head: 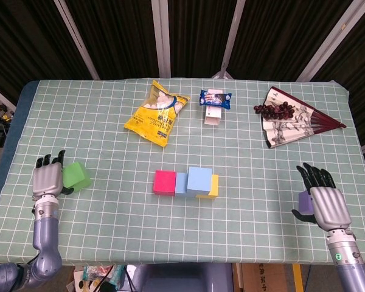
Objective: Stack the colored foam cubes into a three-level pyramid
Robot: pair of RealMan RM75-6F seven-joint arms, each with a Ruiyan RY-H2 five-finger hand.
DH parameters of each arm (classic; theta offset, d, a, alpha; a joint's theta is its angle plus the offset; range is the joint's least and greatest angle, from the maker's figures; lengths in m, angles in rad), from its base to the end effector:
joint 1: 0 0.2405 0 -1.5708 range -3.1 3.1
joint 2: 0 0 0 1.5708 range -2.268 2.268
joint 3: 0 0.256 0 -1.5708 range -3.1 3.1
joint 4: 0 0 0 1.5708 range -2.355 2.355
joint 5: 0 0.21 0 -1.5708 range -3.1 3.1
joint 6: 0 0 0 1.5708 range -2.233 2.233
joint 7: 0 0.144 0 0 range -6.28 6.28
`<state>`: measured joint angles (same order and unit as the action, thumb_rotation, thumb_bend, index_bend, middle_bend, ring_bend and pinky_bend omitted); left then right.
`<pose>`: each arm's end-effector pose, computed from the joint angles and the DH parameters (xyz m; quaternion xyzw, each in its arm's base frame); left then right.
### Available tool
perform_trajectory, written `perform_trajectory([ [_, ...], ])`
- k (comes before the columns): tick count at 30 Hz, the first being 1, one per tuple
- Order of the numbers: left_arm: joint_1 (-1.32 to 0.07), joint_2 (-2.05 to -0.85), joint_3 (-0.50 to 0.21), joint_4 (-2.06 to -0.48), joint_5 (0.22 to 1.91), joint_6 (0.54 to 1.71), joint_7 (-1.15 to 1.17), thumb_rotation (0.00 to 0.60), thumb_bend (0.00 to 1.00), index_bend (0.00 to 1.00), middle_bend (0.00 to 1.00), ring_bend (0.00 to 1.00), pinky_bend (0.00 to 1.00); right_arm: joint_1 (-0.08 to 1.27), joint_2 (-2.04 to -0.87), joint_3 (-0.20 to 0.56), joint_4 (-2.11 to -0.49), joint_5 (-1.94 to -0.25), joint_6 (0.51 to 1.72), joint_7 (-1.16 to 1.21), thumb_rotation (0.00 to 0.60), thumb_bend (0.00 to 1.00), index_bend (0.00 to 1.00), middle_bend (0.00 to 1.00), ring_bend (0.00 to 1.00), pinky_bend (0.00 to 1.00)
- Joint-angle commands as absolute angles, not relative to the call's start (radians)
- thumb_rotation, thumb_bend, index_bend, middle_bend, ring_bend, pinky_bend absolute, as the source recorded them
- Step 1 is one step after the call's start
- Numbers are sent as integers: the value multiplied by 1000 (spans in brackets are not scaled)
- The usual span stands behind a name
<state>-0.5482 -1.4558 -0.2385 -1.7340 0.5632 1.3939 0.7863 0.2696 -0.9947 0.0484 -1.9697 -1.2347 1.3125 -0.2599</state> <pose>-0.2378 0.3010 0.0539 -0.5617 -0.4759 -0.2039 0.6454 -0.2508 -0.2178 0.1507 0.6212 -0.4393 0.3333 0.5568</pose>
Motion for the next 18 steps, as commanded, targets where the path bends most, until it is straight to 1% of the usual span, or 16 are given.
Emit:
perform_trajectory([
  [1,-553,-1466,-237,-1717,557,1383,785,600,94,0,246,73,78,269,-995,51,-1970,-1233,1310,-261,600,195,0,0,0,0],
  [5,-559,-1482,-236,-1694,562,1375,779,600,161,1,291,78,80,267,-994,53,-1971,-1229,1304,-260,600,196,0,0,0,0],
  [10,-565,-1506,-231,-1668,586,1376,768,600,287,32,382,102,99,266,-994,56,-1971,-1228,1299,-259,600,195,0,0,0,0],
  [13,-566,-1514,-223,-1663,610,1380,764,600,314,45,390,105,101,264,-994,58,-1972,-1228,1298,-258,600,195,0,0,0,0],
  [18,-565,-1493,-201,-1700,712,1384,737,600,312,47,390,105,101,262,-992,61,-1971,-1226,1294,-255,600,195,0,0,0,0],
])
